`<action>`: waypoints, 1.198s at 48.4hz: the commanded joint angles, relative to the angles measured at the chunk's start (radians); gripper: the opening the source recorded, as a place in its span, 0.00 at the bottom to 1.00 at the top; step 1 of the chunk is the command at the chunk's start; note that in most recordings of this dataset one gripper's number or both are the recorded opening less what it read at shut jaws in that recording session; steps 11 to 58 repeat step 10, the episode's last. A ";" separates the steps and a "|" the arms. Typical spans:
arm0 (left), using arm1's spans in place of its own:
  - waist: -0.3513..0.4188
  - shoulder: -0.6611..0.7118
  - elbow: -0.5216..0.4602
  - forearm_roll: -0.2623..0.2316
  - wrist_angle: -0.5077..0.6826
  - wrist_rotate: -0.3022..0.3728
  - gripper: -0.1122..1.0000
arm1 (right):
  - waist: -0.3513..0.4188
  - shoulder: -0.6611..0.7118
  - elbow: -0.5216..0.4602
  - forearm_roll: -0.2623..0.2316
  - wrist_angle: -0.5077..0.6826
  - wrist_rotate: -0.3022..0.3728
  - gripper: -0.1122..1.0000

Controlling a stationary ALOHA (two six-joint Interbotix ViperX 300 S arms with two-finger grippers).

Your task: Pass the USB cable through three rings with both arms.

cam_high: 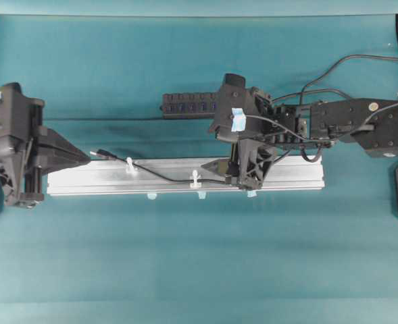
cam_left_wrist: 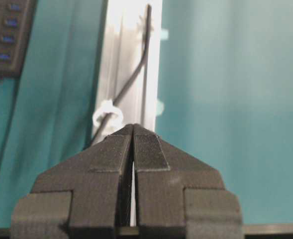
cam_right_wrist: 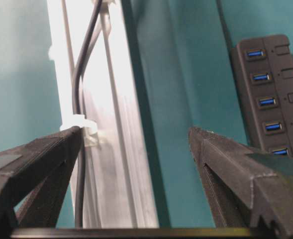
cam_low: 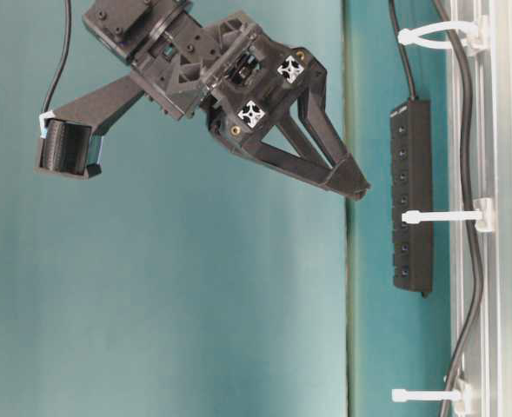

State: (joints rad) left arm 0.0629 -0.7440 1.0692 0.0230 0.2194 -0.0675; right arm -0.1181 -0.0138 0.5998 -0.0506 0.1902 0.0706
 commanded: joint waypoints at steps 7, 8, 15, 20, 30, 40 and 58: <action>-0.002 -0.020 -0.018 0.003 -0.003 0.002 0.11 | 0.008 -0.011 -0.011 0.002 -0.046 0.006 0.71; -0.002 -0.021 -0.020 0.003 -0.005 0.002 0.11 | 0.009 -0.012 -0.012 0.002 -0.055 0.006 0.71; -0.003 -0.023 -0.023 0.005 -0.003 0.002 0.11 | 0.012 -0.014 -0.012 0.002 -0.074 0.006 0.71; -0.003 -0.023 -0.023 0.005 -0.003 0.002 0.11 | 0.012 -0.014 -0.012 0.002 -0.074 0.006 0.71; -0.003 -0.023 -0.023 0.005 -0.003 0.002 0.11 | 0.012 -0.014 -0.012 0.002 -0.074 0.006 0.71; -0.003 -0.023 -0.023 0.005 -0.003 0.002 0.11 | 0.012 -0.014 -0.012 0.002 -0.074 0.006 0.71; -0.003 -0.023 -0.023 0.005 -0.003 0.002 0.11 | 0.012 -0.014 -0.012 0.002 -0.074 0.006 0.71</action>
